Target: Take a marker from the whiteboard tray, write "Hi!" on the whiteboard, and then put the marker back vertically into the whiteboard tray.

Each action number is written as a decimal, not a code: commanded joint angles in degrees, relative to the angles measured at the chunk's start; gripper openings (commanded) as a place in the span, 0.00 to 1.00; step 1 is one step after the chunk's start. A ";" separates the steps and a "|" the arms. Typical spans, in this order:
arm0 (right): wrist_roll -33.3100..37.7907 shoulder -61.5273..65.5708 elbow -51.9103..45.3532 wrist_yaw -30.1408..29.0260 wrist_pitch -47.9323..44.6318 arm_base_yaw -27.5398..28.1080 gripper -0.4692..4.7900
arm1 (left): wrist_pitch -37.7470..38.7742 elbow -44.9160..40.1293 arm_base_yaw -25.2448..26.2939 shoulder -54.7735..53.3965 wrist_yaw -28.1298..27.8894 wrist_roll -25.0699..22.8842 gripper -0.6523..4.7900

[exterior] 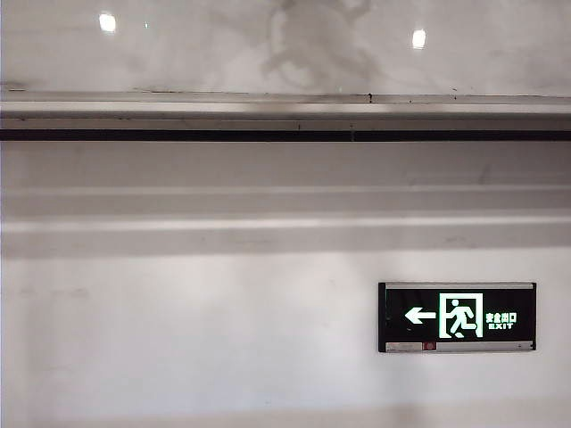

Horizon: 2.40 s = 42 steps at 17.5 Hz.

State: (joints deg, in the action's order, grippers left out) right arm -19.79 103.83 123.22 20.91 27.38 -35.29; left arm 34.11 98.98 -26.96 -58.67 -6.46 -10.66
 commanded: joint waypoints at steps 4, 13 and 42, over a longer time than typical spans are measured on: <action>0.68 -0.20 0.39 2.91 -1.44 0.20 0.09 | -0.72 0.17 -0.07 0.15 0.26 0.17 0.11; 0.94 -0.22 0.48 3.17 -2.10 0.11 0.09 | -0.72 0.17 -0.07 0.15 0.26 0.17 0.11; 17.29 -20.57 -36.11 -5.66 0.31 3.58 0.09 | -4.22 0.17 -2.10 -5.27 12.04 7.72 0.11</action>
State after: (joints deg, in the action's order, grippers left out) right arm -3.27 84.14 88.49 15.79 33.10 -31.83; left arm 30.68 98.96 -29.02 -64.29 5.50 -2.96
